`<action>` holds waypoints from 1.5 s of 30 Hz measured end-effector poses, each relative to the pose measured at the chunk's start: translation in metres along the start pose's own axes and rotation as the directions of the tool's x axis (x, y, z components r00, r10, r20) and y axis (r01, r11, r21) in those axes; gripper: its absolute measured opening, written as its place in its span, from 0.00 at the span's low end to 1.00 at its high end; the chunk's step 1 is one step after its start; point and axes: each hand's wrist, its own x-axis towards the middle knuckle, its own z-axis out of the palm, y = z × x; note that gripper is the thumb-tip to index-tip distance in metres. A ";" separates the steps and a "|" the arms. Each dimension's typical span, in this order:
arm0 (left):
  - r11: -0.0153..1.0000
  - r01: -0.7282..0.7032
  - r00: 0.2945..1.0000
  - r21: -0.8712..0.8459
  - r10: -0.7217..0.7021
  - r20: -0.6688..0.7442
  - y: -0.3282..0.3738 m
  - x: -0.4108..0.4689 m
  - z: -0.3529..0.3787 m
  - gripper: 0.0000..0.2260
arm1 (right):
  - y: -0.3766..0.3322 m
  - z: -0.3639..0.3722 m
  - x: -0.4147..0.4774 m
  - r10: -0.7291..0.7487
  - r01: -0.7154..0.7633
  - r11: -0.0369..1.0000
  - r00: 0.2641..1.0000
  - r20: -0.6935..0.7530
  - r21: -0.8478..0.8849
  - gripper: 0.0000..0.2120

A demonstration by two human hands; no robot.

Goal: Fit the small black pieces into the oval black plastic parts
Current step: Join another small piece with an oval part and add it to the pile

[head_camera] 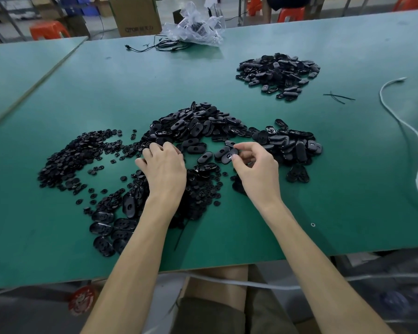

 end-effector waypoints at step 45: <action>0.692 -0.188 0.946 -0.696 0.319 0.061 0.027 -0.004 -0.012 0.02 | 0.006 -0.002 0.004 -0.013 0.013 0.998 1.000 -0.018 0.055 0.07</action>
